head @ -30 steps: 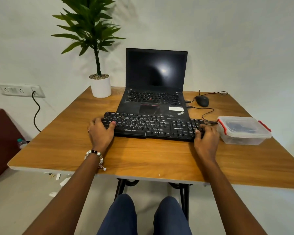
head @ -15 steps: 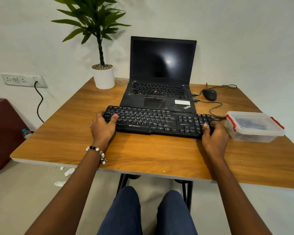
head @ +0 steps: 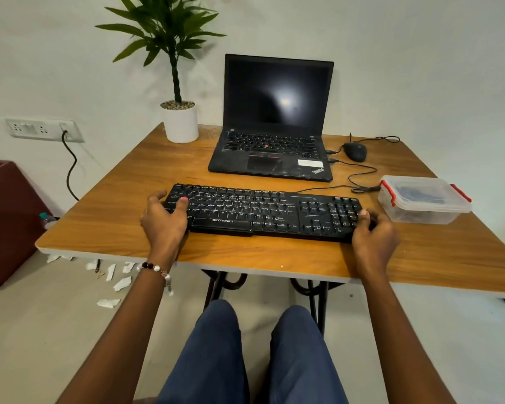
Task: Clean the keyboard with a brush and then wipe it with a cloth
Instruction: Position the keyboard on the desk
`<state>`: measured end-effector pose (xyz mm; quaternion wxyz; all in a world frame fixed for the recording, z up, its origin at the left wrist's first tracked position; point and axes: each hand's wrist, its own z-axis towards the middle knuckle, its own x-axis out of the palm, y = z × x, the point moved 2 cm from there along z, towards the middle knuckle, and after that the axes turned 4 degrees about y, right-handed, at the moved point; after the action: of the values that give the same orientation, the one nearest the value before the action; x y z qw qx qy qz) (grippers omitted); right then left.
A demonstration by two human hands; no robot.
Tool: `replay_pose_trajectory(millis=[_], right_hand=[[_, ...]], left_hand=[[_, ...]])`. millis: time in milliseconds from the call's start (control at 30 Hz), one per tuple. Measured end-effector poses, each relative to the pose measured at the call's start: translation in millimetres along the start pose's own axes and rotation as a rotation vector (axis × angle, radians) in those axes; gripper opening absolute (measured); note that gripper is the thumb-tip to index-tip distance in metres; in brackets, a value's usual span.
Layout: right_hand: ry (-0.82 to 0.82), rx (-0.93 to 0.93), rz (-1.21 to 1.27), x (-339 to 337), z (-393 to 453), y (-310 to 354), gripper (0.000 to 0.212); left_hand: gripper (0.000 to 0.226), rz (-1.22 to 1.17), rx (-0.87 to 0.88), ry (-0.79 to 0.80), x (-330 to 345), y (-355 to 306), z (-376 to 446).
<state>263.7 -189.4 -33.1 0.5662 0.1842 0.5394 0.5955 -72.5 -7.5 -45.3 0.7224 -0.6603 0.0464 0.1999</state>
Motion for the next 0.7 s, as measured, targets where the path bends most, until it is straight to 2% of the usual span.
replay_pose_trajectory(millis=[300,400,500,567,700], right_hand=[[-0.028,0.051,-0.092,3.9,1.7,-7.4,0.024],[-0.012,0.070,-0.117,5.3,1.3,-4.2,0.024],[-0.022,0.060,-0.130,3.8,1.3,-0.4,0.024],[-0.029,0.040,-0.121,0.2,2.7,1.7,0.023],[-0.023,-0.001,-0.040,-20.7,11.3,6.4,0.023]], left_hand=[[0.054,0.164,0.058,-0.002,-5.2,-4.8,-15.6],[0.050,0.338,0.052,-0.036,-2.3,-19.3,-30.2],[0.042,0.500,0.172,-0.058,10.9,-45.1,-50.1],[0.034,0.462,0.305,0.037,28.9,-62.5,-62.4],[0.016,0.247,0.553,0.340,82.3,-99.9,-91.0]])
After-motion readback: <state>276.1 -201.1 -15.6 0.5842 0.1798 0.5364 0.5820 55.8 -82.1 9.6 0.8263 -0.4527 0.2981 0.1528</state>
